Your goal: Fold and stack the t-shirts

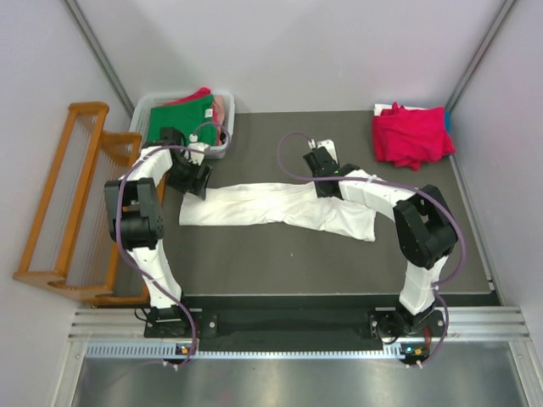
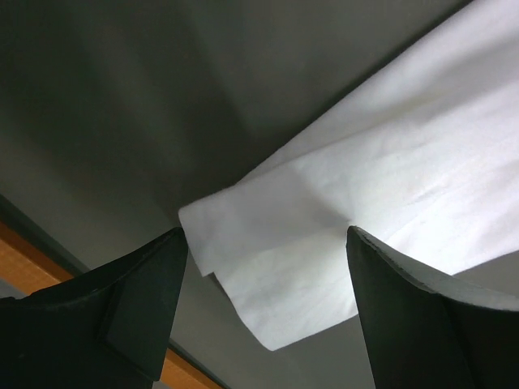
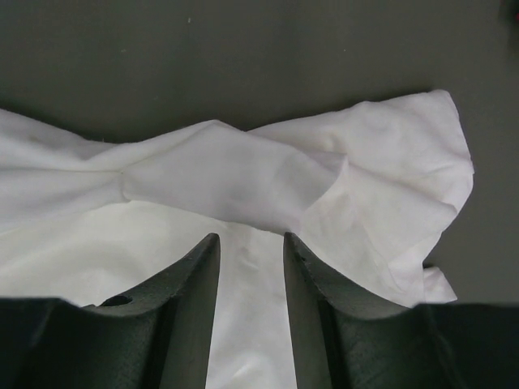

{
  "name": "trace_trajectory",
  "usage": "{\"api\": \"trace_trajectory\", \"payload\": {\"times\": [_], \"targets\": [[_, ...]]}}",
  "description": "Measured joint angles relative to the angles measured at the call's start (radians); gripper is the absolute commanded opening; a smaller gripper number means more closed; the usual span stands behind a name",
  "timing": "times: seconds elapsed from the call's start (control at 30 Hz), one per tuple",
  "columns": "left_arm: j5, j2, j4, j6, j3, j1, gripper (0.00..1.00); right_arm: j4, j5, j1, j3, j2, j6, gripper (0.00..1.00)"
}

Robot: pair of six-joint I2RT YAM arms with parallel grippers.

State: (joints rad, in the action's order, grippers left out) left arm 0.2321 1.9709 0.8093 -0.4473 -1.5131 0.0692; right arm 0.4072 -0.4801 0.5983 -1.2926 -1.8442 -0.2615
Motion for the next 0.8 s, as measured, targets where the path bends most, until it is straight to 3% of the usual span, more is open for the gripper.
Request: {"api": "trace_trajectory", "payload": {"times": [0.8], "targets": [[-0.032, 0.04, -0.005, 0.001, -0.024, -0.001, 0.81, -0.026, 0.01, -0.011, -0.039, -0.067, 0.031, 0.31]]}}
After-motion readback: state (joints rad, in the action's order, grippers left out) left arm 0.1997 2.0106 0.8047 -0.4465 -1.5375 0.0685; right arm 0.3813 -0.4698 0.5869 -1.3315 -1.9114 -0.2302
